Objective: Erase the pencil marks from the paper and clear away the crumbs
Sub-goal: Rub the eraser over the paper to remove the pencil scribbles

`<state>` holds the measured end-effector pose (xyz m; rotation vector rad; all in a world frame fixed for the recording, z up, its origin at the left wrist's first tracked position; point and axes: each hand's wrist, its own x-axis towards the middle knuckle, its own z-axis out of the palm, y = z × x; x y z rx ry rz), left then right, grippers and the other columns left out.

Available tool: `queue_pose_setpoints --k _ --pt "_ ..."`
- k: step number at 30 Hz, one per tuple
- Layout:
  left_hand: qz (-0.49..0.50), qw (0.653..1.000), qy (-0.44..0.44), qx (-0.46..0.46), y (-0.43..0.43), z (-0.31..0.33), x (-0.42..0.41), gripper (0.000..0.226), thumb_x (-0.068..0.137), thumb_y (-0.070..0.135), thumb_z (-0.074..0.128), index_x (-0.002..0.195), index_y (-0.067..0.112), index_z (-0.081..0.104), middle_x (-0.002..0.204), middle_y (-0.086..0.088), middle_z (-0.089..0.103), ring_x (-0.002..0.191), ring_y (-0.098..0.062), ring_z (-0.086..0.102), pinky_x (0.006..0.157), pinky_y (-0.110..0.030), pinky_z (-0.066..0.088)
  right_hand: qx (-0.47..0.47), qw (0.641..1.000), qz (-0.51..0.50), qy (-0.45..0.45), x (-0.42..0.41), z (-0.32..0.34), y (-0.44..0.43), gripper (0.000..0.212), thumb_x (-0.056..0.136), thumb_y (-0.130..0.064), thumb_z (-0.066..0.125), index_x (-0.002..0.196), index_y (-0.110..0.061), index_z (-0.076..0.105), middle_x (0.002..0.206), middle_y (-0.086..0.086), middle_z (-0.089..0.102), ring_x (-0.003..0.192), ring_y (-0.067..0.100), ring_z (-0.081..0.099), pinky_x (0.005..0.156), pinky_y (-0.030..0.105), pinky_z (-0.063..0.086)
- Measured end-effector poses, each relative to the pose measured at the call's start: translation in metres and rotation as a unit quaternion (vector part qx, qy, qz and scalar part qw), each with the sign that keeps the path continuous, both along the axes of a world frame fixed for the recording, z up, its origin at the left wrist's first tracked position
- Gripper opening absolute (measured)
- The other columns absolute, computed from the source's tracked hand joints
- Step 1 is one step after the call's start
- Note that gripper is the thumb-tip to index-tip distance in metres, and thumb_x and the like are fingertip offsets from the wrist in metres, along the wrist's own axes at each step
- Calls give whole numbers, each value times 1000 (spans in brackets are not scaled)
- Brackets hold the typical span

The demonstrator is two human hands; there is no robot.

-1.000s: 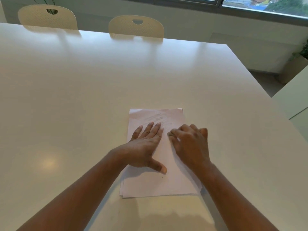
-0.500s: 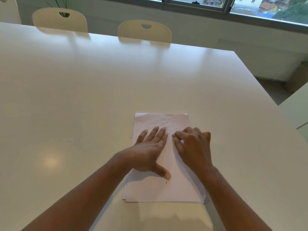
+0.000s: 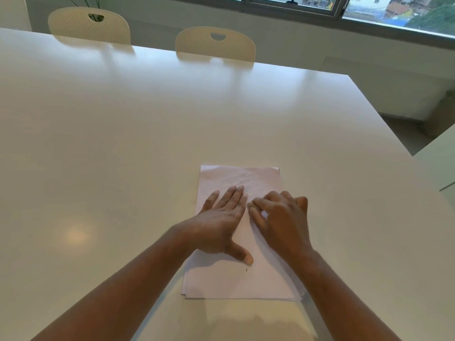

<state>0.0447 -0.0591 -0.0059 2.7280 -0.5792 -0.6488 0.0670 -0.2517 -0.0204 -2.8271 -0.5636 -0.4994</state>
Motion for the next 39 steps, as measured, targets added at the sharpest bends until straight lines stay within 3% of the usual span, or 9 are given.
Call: queue_pose_setpoints --k 4,9,14,17,20,25,28,33,39 --pt "3 1000 3 -11 0 0 0 150 74 88 67 160 13 -30 166 -2 -42 149 -14 -45 123 -41 -28 -6 997 -79 11 29 6 -6 27 100 -43 55 88 -31 76 90 -10 71 86 19 60 74 37 26" --pt "15 999 -18 -41 1 -2 -3 150 74 86 69 161 13 -28 167 -3 -40 149 -13 -44 126 -41 -23 12 1000 8 22 -5 0 11 21 99 -41 59 90 -33 75 86 -11 67 80 15 59 75 39 31" --pt "75 982 -71 -157 4 -5 -15 155 68 73 84 163 23 -27 164 12 -44 148 0 -41 123 -23 -17 3 999 -5 38 4 3 10 21 99 -43 60 96 -35 79 87 -13 68 81 13 58 72 36 22" --pt "144 958 -83 -235 15 -3 -14 141 72 71 81 167 27 -14 170 15 -31 153 0 -32 130 -33 -6 21 999 -1 45 2 2 11 21 99 -42 59 94 -34 78 87 -12 66 82 14 58 73 37 22" --pt "163 967 -120 -155 36 5 -5 142 65 88 65 169 21 -7 175 7 -17 157 -7 -29 133 -45 -3 32 998 -7 48 2 2 10 19 98 -39 60 92 -34 77 87 -12 66 83 15 59 73 38 21" --pt "79 997 -9 23 50 10 0 154 66 93 66 162 17 -28 164 3 -42 148 -10 -45 126 -44 -24 40 998 -2 42 2 0 10 21 98 -38 58 90 -33 77 86 -13 66 83 15 59 74 37 19" --pt "72 997 22 29 50 5 1 156 64 93 66 157 19 -35 161 4 -48 142 -7 -51 124 -46 -28 42 998 -5 38 -2 1 15 22 97 -40 58 89 -33 77 86 -12 66 84 15 59 74 37 22" --pt "53 997 35 45 51 3 4 155 66 96 62 155 19 -40 158 3 -53 139 -8 -55 122 -49 -30 15 997 73 8 -16 -3 33 22 96 -40 59 84 -30 75 81 -11 65 79 16 59 74 39 29" --pt "44 996 38 61 51 3 4 153 68 97 58 154 18 -41 157 0 -54 140 -13 -55 120 -54 -31 -3 999 -37 15 23 6 24 27 97 -40 55 80 -29 72 85 -10 68 83 18 59 75 39 29"
